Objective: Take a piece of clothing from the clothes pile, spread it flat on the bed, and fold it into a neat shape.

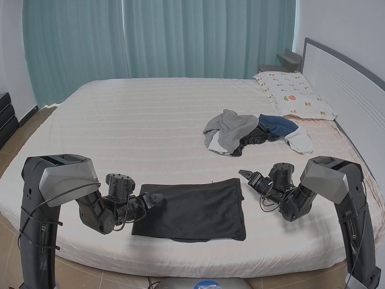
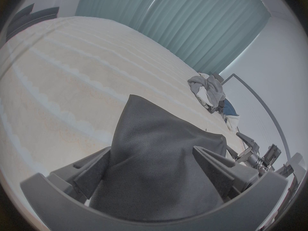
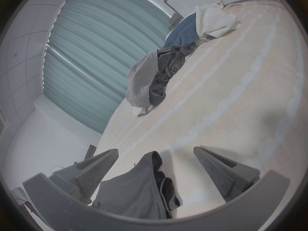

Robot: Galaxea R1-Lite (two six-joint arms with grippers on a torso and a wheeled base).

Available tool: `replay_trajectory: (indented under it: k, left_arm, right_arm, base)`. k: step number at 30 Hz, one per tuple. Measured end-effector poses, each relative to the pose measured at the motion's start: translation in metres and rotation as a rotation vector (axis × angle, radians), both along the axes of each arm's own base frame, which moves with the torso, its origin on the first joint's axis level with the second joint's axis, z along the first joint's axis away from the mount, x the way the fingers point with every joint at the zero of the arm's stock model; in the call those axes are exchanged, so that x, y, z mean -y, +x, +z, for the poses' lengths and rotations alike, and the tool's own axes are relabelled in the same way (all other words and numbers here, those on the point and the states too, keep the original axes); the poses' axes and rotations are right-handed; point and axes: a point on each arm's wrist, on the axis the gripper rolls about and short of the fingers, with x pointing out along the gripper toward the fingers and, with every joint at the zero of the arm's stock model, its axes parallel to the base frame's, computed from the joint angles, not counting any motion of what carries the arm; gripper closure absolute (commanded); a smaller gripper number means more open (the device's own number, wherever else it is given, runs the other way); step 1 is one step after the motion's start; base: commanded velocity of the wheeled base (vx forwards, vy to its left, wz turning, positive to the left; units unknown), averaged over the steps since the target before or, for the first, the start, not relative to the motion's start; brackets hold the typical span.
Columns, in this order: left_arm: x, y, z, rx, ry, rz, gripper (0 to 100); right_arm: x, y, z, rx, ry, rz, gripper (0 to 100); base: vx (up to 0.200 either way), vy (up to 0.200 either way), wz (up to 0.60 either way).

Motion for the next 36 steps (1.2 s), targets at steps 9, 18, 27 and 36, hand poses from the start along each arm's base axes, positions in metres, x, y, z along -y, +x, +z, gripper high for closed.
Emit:
replay_trajectory:
  k: [9, 18, 27, 36]
  left_arm:
    - [0.0029, -0.0043, -0.0014, -0.013, -0.021, 0.009, 0]
    - [-0.0042, -0.0024, -0.0016, -0.016, -0.02, 0.029, 100]
    - [-0.0052, -0.0024, -0.0018, -0.013, -0.011, 0.028, 100]
    - [-0.0058, -0.0014, -0.0002, 0.01, 0.013, 0.012, 100]
  right_arm:
    - [-0.0002, -0.0001, -0.0002, -0.002, 0.004, 0.01, 0]
    - [-0.0002, -0.0003, -0.0003, -0.002, 0.003, 0.01, 0]
    - [-0.0004, -0.0001, -0.0002, -0.002, 0.003, 0.011, 0]
    - [-0.0004, -0.0002, -0.0004, -0.004, 0.002, 0.011, 0]
  base:
    - [0.0, 0.0, 0.0]
    - [0.0, 0.0, 0.0]
    - [0.0, 0.0, 0.0]
    - [0.0, 0.0, 0.0]
